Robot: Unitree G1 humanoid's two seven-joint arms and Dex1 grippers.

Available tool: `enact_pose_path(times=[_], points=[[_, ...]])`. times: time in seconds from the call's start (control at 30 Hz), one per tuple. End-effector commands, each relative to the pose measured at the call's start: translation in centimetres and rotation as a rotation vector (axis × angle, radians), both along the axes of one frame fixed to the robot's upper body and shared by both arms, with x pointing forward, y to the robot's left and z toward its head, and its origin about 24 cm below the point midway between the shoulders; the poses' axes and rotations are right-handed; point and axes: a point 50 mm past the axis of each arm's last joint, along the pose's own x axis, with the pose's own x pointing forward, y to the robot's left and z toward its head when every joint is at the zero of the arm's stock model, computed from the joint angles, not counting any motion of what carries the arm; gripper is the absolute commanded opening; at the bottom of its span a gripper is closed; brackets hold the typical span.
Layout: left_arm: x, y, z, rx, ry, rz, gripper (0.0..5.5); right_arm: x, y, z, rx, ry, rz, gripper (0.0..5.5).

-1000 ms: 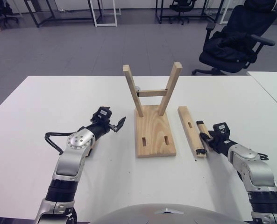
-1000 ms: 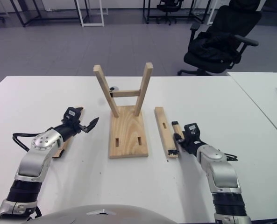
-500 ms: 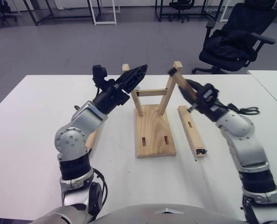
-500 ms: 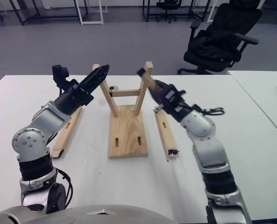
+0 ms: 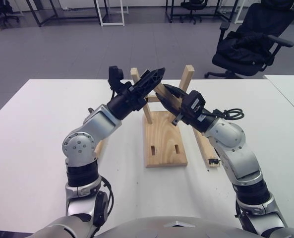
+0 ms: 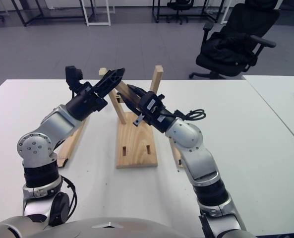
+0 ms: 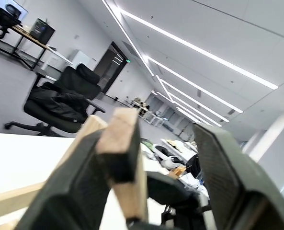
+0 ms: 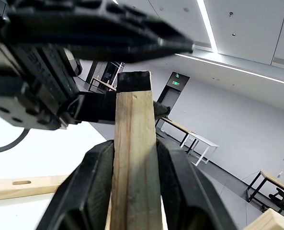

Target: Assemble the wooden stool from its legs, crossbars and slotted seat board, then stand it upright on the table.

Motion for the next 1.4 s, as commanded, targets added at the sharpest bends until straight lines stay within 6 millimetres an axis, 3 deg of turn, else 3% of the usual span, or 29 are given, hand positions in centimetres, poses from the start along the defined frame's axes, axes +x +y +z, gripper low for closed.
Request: enact_pose_path(times=[0.03, 0.3, 0.4, 0.43, 0.53, 0.63, 0.7, 0.77, 0.83, 0.93, 1.0, 1.13, 1.23, 1.4], points=[[-0.1, -0.1, -1.0, 0.027, 0.011, 0.024, 2.02, -0.2, 0.2, 0.4, 0.011, -0.010, -0.002, 1.32], [0.4, -0.1, -1.5, 0.032, 0.011, 0.082, 0.55, -0.4, 0.8, 0.0, -0.003, 0.002, 0.003, 1.32], [0.6, 0.1, -1.6, 0.027, 0.018, 0.107, 0.43, -0.4, 0.8, -0.5, -0.033, 0.009, -0.008, 1.32], [0.7, 0.2, -1.5, 0.026, 0.018, 0.119, 0.43, -0.3, 0.9, -0.6, -0.038, 0.018, -0.012, 1.71], [0.7, 1.1, -1.5, 0.024, 0.018, 0.175, 0.40, -0.2, 1.0, -1.2, -0.046, 0.046, -0.024, 2.19], [-0.3, 4.2, -1.5, 0.044, -0.033, 0.287, 0.40, -0.4, 0.3, -2.2, -0.081, 0.078, -0.078, 2.82], [-2.0, 8.2, -3.8, 0.175, -0.015, 0.396, 0.40, -0.3, -1.0, -2.9, -0.094, 0.106, -0.138, 3.34], [-2.4, 12.4, -7.0, 0.417, 0.051, 0.514, 0.40, 0.0, -2.3, -3.8, -0.103, 0.128, -0.213, 3.38], [-1.9, 14.6, -8.4, 0.491, 0.082, 0.573, 0.40, 0.1, -2.8, -5.1, -0.116, 0.155, -0.255, 3.38], [-0.4, 16.6, -9.6, 0.435, 0.115, 0.663, 0.40, 0.0, -2.8, -6.5, -0.098, 0.208, -0.275, 3.38], [0.1, 17.2, -10.9, 0.402, 0.156, 0.694, 0.40, 0.2, -2.8, -6.7, -0.069, 0.229, -0.295, 3.38], [-0.8, 18.0, -12.6, 0.408, 0.213, 0.736, 0.40, 0.5, -3.3, -7.1, -0.076, 0.234, -0.331, 3.38], [-1.6, 18.4, -12.4, 0.405, 0.221, 0.753, 0.40, 0.2, -3.1, -7.4, -0.084, 0.236, -0.328, 3.38], [-2.0, 17.6, -11.9, 0.406, 0.218, 0.734, 0.40, 0.1, -2.9, -7.4, -0.092, 0.229, -0.326, 3.38]])
